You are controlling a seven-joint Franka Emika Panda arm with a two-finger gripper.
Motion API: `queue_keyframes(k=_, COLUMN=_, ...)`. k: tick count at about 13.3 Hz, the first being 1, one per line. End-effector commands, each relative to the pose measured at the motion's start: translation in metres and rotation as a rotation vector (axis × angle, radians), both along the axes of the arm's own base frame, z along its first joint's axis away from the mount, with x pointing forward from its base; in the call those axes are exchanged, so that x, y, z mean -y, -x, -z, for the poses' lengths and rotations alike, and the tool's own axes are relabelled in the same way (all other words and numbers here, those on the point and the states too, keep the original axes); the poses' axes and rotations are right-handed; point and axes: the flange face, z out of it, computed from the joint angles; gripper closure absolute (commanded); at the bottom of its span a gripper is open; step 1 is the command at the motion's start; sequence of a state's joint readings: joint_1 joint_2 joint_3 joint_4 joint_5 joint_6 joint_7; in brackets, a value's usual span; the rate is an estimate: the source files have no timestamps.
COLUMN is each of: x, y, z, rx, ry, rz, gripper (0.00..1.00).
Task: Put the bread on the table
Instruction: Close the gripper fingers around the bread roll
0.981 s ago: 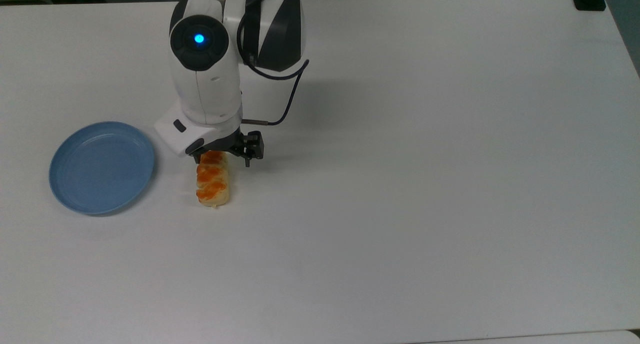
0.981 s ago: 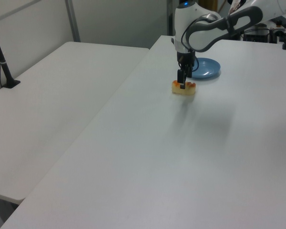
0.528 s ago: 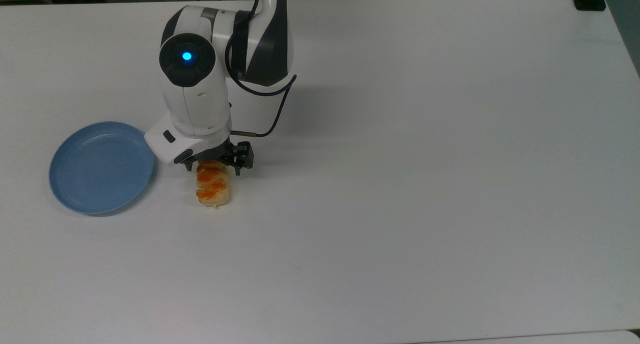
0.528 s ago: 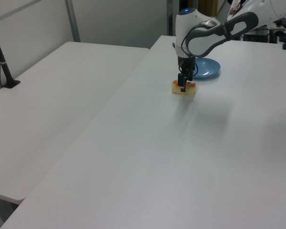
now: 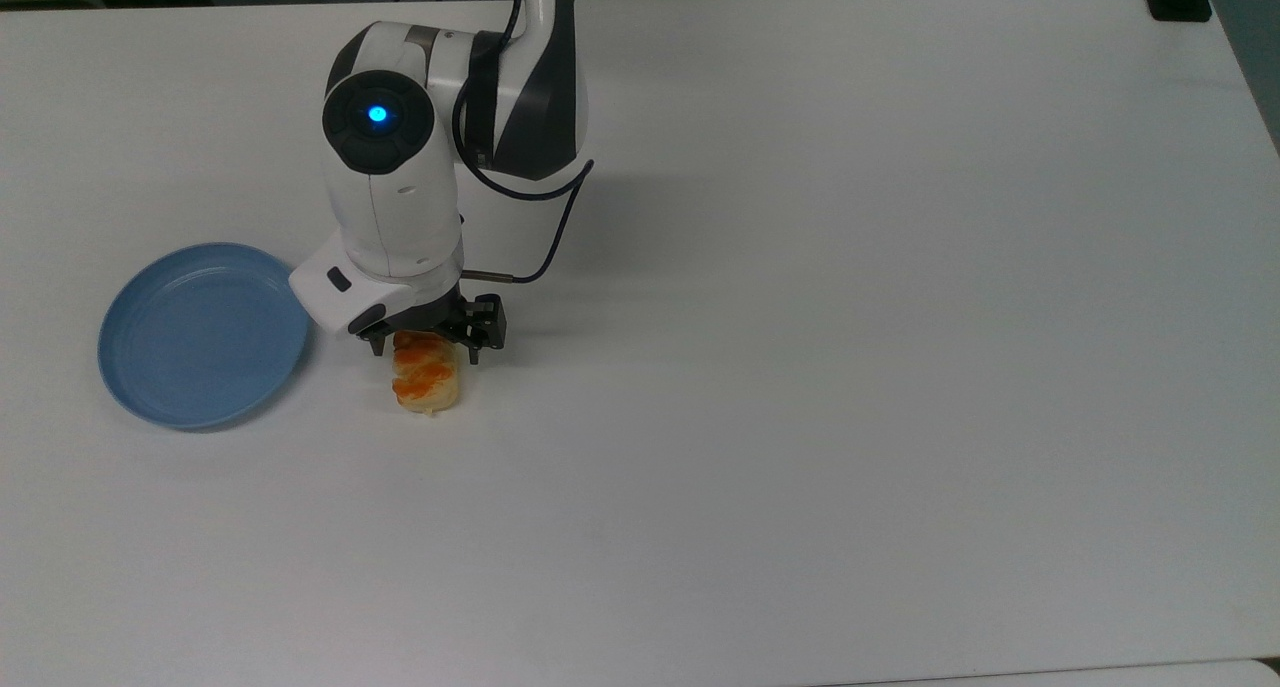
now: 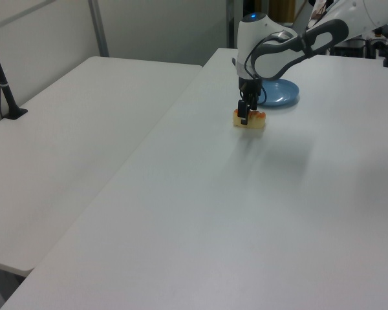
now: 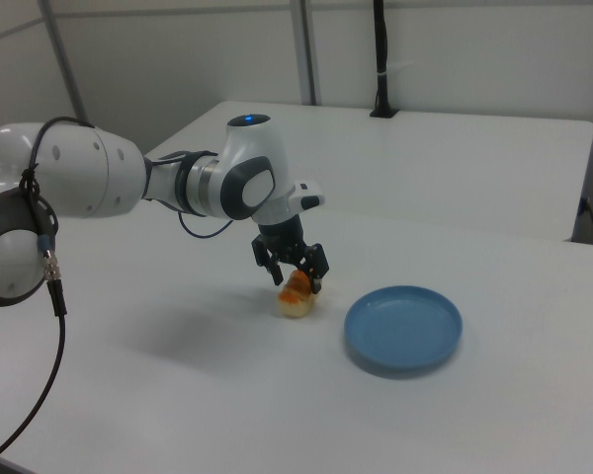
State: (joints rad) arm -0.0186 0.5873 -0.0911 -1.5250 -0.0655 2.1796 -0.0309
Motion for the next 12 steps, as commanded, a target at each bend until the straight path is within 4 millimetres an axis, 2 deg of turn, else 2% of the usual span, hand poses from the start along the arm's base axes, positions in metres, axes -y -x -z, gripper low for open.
queue_keyframes(k=1, x=-0.002, y=-0.001, z=0.0, rx=0.011, ry=0.013, rz=0.003, gripper=0.19)
queue_keyframes(k=2, x=-0.002, y=-0.001, z=-0.001, rx=0.012, ry=0.013, rz=0.001, gripper=0.22)
queue_keyframes(k=4, x=-0.002, y=-0.001, z=0.001, rx=0.009, ry=0.013, rz=-0.003, gripper=0.33)
queue_keyframes(k=5, x=-0.002, y=-0.001, z=0.0, rx=0.01, ry=0.013, rz=-0.005, gripper=0.44)
queue_keyframes(k=7, x=-0.002, y=0.0, z=0.0, rx=0.009, ry=0.012, rz=-0.005, gripper=0.59)
queue_keyframes(k=9, x=-0.002, y=-0.001, z=-0.007, rx=0.013, ry=0.011, rz=0.004, gripper=0.62)
queue_keyframes(k=12, x=-0.014, y=0.0, z=-0.018, rx=0.013, ry=-0.002, rz=0.017, gripper=0.62)
